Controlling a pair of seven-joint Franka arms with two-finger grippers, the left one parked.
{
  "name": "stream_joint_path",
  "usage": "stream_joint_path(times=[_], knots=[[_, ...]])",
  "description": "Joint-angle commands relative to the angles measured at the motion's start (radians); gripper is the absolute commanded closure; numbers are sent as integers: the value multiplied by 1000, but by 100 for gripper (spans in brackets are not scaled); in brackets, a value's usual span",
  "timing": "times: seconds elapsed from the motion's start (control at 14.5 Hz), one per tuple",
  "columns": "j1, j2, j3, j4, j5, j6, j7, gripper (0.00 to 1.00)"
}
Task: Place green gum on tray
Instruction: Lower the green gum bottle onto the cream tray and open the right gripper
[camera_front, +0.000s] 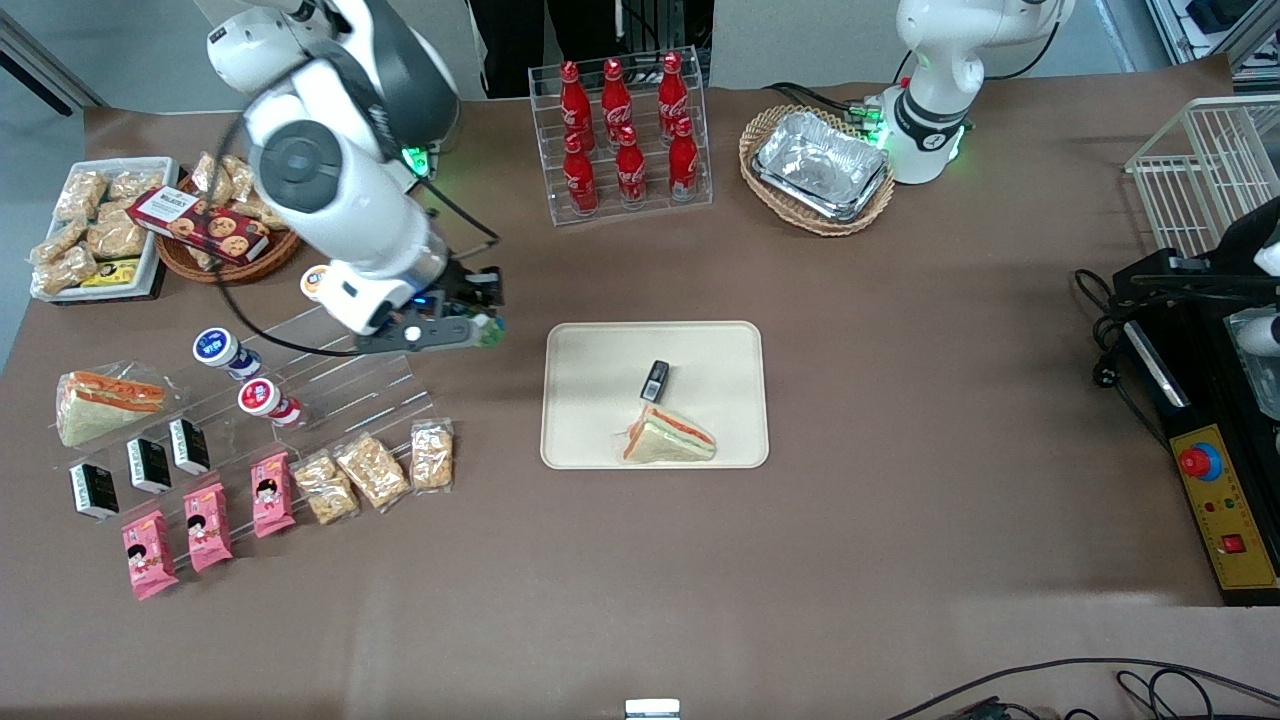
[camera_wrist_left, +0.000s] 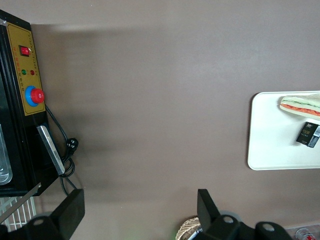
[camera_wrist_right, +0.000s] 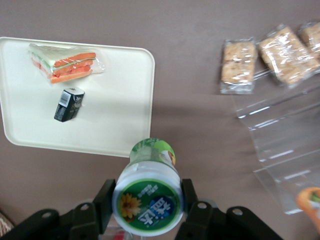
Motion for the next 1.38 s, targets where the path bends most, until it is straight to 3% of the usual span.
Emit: stream_joint_path(times=[0.0, 0.83, 1.31], knots=[[66, -1, -9, -119, 15, 160, 86, 73], [183, 231, -9, -230, 9, 551, 193, 73], [199, 317, -9, -228, 10, 617, 193, 73]])
